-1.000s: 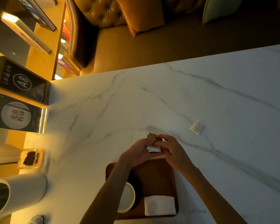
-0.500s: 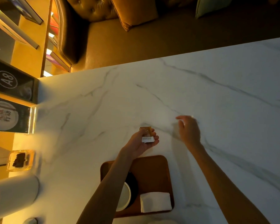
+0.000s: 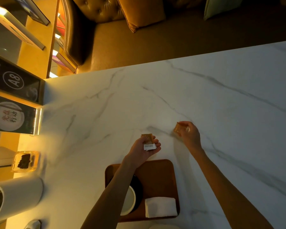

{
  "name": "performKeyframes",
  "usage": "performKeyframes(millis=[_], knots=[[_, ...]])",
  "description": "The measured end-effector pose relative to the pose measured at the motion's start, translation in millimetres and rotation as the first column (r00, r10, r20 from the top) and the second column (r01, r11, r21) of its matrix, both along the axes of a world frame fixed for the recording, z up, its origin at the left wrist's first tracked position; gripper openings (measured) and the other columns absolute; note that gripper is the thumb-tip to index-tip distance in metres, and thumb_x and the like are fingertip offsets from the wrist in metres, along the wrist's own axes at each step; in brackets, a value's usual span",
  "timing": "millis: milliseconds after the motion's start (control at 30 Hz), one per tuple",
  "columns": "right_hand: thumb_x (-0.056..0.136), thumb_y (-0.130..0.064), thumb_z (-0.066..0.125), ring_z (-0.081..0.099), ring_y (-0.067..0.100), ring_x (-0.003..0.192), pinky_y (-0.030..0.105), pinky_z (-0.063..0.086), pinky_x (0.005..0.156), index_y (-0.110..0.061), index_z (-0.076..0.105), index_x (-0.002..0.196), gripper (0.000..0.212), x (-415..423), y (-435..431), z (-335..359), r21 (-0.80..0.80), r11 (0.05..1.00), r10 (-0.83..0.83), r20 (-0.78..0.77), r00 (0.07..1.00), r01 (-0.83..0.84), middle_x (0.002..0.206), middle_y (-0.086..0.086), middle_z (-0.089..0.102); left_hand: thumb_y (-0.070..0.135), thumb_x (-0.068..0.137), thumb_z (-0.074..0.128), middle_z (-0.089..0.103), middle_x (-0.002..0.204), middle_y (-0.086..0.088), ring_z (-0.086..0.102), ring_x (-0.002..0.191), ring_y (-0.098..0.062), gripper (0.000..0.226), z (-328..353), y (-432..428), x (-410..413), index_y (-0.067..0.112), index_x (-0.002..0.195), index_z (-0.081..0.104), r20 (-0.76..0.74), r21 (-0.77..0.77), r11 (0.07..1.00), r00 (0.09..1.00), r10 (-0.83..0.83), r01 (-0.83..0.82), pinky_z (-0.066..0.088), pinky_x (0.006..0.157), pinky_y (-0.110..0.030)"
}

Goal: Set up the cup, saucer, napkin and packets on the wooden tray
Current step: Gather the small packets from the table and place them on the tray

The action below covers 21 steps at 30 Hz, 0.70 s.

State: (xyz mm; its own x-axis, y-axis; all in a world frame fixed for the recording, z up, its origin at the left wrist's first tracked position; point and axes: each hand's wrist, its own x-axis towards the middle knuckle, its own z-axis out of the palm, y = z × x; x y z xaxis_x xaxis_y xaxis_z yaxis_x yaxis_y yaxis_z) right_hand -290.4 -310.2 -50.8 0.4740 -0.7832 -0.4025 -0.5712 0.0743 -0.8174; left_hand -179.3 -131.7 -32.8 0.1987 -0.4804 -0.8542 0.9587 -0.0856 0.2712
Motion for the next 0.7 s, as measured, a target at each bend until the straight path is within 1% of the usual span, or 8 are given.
performKeyframes(millis=[67, 133, 233, 300, 433, 500, 600, 700], knots=[[0.085, -0.023, 0.069, 0.068, 0.018, 0.095, 0.023, 0.058, 0.070, -0.022, 0.068, 0.105, 0.020, 6.3, 20.0, 16.9, 0.363, 0.925, -0.175, 0.156, 0.972, 0.109, 0.108, 0.003, 0.067, 0.011, 0.096, 0.040, 0.065, 0.094, -0.020, 0.065, 0.089, -0.033, 0.025, -2.8, -0.4, -2.6, -0.002, 0.111, 0.056, 0.046, 0.026, 1.000, 0.999, 0.000, -0.002, 0.056, 0.082, -0.044], [0.084, -0.017, 0.070, 0.070, 0.020, 0.090, 0.028, 0.060, 0.071, -0.024, 0.070, 0.101, 0.018, 8.8, 40.6, 23.0, 0.498, 0.857, -0.242, 0.169, 0.956, 0.129, 0.103, 0.005, 0.070, 0.018, 0.095, 0.046, 0.068, 0.099, -0.017, 0.067, 0.095, -0.032, 0.026, -4.2, -1.4, -7.8, 0.003, 0.113, 0.058, 0.198, 0.062, 0.996, 0.977, -0.081, 0.070, 0.058, 0.084, -0.043], [0.085, -0.012, 0.068, 0.068, 0.025, 0.095, 0.037, 0.058, 0.081, -0.013, 0.066, 0.109, 0.024, 14.5, 65.1, 25.7, 0.573, 0.798, -0.320, 0.140, 0.937, 0.187, 0.104, 0.010, 0.070, 0.046, 0.071, 0.072, 0.068, 0.116, -0.012, 0.064, 0.112, -0.026, 0.034, -8.9, 0.9, -12.4, 0.028, 0.099, 0.065, 0.600, 0.271, 0.887, 0.655, -0.459, 0.374, 0.052, 0.099, -0.045], [0.085, -0.016, 0.070, 0.068, 0.025, 0.095, 0.036, 0.058, 0.081, -0.009, 0.063, 0.112, 0.029, 18.3, 76.7, 24.8, 0.608, 0.759, -0.377, 0.117, 0.919, 0.234, 0.104, 0.010, 0.070, 0.047, 0.060, 0.071, 0.061, 0.124, -0.026, 0.058, 0.118, -0.038, 0.033, -7.2, -1.8, -15.2, 0.030, 0.087, 0.064, 0.642, 0.256, 0.871, 0.600, -0.477, 0.419, 0.047, 0.102, -0.052], [0.084, -0.024, 0.070, 0.067, 0.017, 0.090, 0.032, 0.059, 0.077, -0.019, 0.062, 0.102, 0.020, 22.2, 83.7, 18.4, 0.470, 0.866, -0.222, 0.062, 0.973, 0.168, 0.101, 0.005, 0.069, 0.018, 0.074, 0.065, 0.062, 0.118, -0.027, 0.060, 0.114, -0.039, 0.024, -6.5, -7.5, -9.8, 0.015, 0.097, 0.068, 0.489, -0.038, 0.935, 0.822, -0.291, 0.353, 0.053, 0.096, -0.043], [0.086, -0.022, 0.067, 0.065, 0.014, 0.089, 0.028, 0.056, 0.076, -0.019, 0.060, 0.102, 0.017, 21.4, 80.7, 12.5, 0.334, 0.942, -0.045, -0.014, 0.999, 0.047, 0.102, 0.005, 0.068, -0.004, 0.084, 0.054, 0.067, 0.111, -0.020, 0.063, 0.109, -0.032, 0.028, -9.5, -8.2, -7.2, 0.004, 0.110, 0.064, 0.445, -0.123, 0.928, 0.855, -0.266, 0.352, 0.055, 0.094, -0.037], [0.088, -0.017, 0.065, 0.059, 0.009, 0.099, 0.018, 0.049, 0.078, -0.022, 0.056, 0.116, 0.030, 19.3, 69.3, 5.4, 0.033, 0.979, 0.202, -0.034, 0.979, -0.201, 0.115, -0.006, 0.059, -0.012, 0.089, 0.042, 0.060, 0.106, -0.019, 0.062, 0.098, -0.027, 0.034, -6.1, -15.4, -0.3, -0.004, 0.119, 0.055, 0.573, 0.136, 0.851, 0.660, -0.485, 0.507, 0.052, 0.094, -0.040], [0.091, -0.016, 0.060, 0.058, 0.003, 0.103, 0.014, 0.050, 0.084, -0.029, 0.053, 0.126, 0.038, 21.4, 60.7, 0.2, -0.099, 0.928, 0.366, 0.089, 0.926, -0.358, 0.122, -0.014, 0.055, -0.005, 0.091, 0.040, 0.052, 0.111, -0.016, 0.052, 0.103, -0.027, 0.029, -6.6, -26.1, 9.7, -0.004, 0.117, 0.053, 0.665, 0.471, 0.613, 0.202, -0.719, 0.634, 0.050, 0.093, -0.043]])
